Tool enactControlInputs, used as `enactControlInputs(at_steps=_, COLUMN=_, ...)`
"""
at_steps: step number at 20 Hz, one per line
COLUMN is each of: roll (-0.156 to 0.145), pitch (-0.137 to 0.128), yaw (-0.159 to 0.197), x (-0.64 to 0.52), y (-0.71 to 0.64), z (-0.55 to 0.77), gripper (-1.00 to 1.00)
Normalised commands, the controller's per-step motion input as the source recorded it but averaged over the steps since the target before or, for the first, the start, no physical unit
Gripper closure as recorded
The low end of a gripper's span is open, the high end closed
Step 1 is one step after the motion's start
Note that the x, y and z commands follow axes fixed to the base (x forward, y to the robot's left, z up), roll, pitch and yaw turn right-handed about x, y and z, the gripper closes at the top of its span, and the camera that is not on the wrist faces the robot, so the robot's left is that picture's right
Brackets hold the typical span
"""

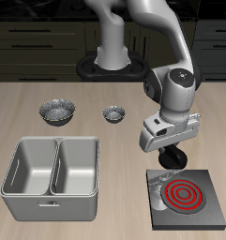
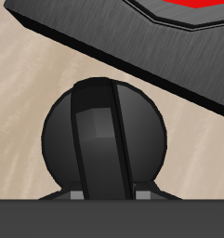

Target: Turn off the flat stove

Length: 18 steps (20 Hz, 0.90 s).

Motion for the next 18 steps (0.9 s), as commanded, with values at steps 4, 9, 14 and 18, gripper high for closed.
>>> enactControlInputs(at_steps=4, roll=0.005, pitch=-0.03, yaw=-0.103, x=0.03, y=-0.03, z=0.11, gripper=1.0)
enactControlInputs(at_steps=9, roll=-0.002, pitch=-0.006, yaw=-0.097, x=0.05, y=-0.06, z=0.05, gripper=1.0)
enactControlInputs(at_steps=14, roll=-0.004, pitch=-0.009, yaw=-0.06, x=0.0, y=-0.02, z=0.0, gripper=1.0)
enactControlInputs(at_steps=18, roll=-0.009, pitch=0.004, yaw=-0.12, x=0.03, y=-0.11, z=0.07, gripper=1.0)
